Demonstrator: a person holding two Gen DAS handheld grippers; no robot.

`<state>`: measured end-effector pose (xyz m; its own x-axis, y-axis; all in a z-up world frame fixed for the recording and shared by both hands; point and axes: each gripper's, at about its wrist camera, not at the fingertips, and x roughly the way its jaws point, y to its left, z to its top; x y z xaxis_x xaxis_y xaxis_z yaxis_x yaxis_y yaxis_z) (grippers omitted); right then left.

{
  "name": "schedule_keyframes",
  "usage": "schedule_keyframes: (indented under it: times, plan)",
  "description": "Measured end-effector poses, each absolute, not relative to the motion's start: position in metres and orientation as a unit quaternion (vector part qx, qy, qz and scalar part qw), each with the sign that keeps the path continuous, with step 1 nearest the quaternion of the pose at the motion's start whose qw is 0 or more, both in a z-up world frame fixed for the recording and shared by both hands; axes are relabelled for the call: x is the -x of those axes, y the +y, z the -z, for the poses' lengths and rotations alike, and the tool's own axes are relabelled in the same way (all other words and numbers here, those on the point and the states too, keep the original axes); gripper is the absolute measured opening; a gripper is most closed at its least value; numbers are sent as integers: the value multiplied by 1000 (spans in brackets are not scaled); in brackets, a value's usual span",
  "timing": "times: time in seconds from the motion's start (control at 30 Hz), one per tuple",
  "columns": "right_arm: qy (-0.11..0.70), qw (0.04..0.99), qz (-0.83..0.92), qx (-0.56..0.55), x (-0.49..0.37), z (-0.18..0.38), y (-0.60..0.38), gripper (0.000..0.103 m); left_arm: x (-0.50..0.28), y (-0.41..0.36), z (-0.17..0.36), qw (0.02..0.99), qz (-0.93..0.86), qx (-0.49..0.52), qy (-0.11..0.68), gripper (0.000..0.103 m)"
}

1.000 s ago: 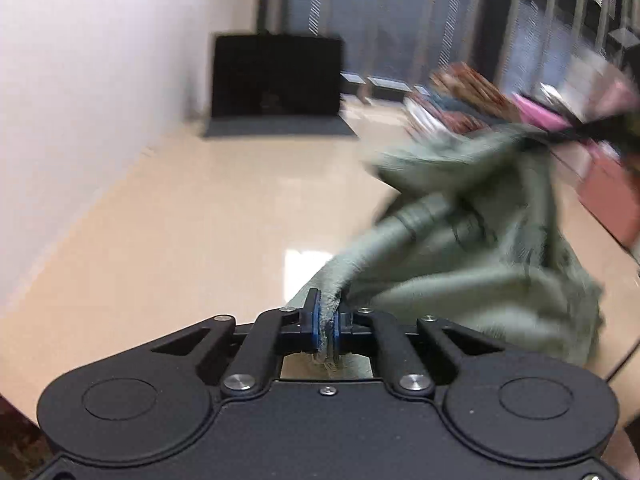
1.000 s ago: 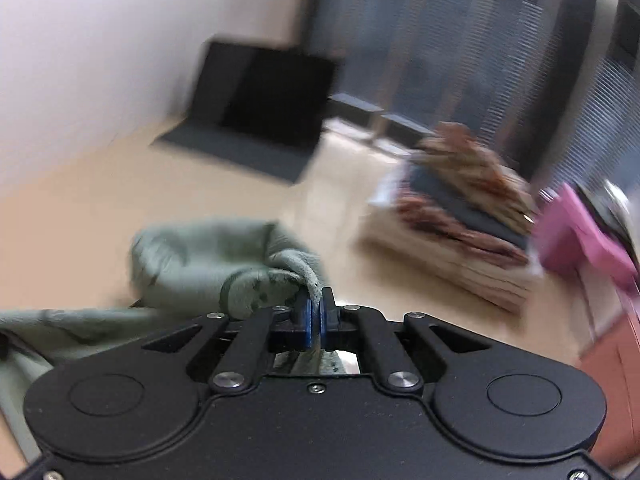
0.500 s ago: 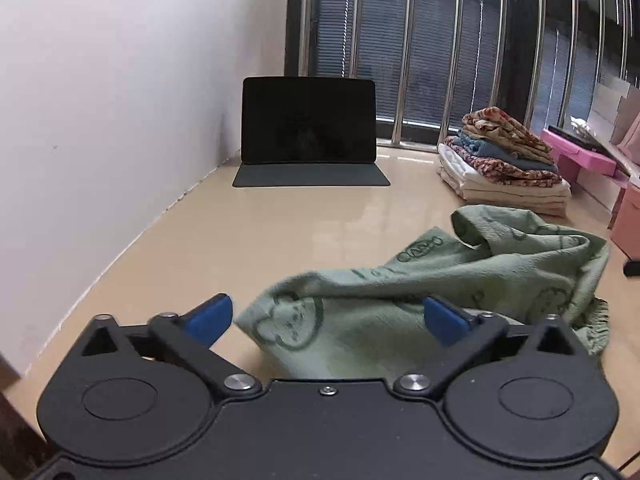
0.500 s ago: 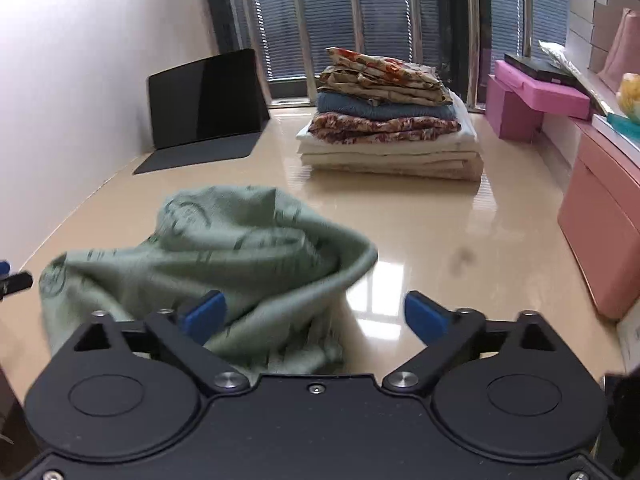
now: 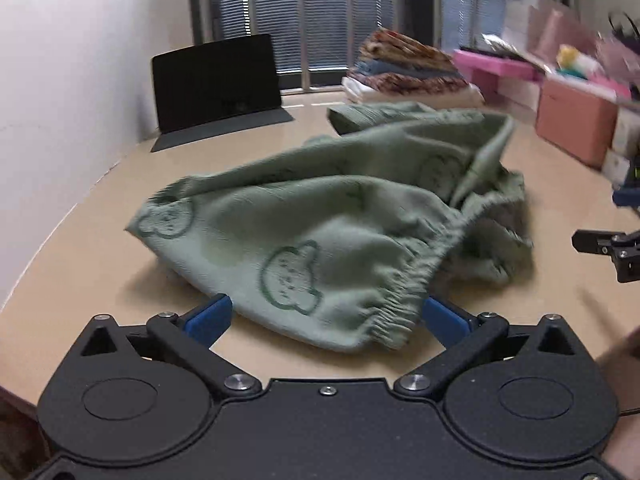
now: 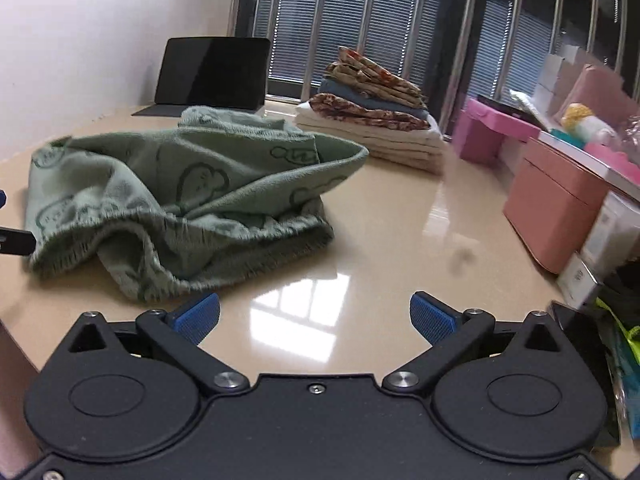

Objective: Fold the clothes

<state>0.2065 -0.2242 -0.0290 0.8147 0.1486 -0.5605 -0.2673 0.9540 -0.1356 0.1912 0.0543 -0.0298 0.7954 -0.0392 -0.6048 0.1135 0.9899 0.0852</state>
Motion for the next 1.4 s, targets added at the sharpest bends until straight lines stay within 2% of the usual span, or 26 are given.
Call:
schedule_keyframes:
  times: [0.3,0.77,0.97,1.1,1.4]
  plan:
    - [290,945,-96,119,-196,45,-213,102,-194,20,42,943,-12,-124,309,101]
    - [281,946,-109,121,-184,55,-191,102,-177,81,49,937,-155,-63,305,96]
    - [289,947,-118,79,-181,59,-189,102,-170,104,48,932,-188,-45,306,96]
    - [310,945,-105,27,-184,60,-195,103,-170,108,47,932,-186,-31,309,97]
    - [304,948,-94,16,-182,62,-195,103,-174,113,50,935,-175,-18,307,102]
